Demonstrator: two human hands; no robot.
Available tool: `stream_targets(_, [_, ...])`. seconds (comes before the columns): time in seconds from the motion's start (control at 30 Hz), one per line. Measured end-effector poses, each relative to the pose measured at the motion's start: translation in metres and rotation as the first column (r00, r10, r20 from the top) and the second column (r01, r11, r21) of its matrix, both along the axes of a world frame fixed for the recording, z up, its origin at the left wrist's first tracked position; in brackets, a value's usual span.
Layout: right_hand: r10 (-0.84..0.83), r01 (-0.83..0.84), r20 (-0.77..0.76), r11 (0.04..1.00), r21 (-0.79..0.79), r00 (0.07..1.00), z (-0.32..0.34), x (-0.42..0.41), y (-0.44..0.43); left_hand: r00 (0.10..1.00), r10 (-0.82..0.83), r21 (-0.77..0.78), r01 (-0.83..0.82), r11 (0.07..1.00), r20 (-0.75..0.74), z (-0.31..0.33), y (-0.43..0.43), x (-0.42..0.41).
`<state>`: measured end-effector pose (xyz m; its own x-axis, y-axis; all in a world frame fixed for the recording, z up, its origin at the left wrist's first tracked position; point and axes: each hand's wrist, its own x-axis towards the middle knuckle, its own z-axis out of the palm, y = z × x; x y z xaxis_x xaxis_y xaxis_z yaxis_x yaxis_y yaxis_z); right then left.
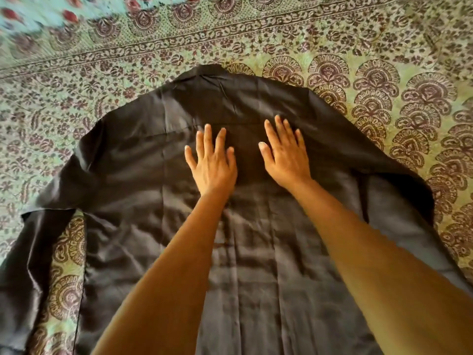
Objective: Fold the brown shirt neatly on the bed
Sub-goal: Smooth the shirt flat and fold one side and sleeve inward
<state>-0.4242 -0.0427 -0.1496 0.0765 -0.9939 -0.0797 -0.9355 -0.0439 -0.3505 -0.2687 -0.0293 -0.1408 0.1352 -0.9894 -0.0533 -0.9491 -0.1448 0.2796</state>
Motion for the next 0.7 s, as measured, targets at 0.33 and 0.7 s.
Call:
stream_targets(0.33, [-0.495,0.5,-0.084,0.862,0.076,0.865,0.002,-0.049,-0.056,0.994,-0.057,0.03,0.054,0.998,0.097,-0.025,-0.017,0.012])
stream_targets(0.7, [-0.083,0.106,-0.226,0.99,0.092,0.971,-0.003,-0.053,-0.062,0.994,-0.053,0.045,0.049,0.998,0.09,-0.026,-0.017,0.014])
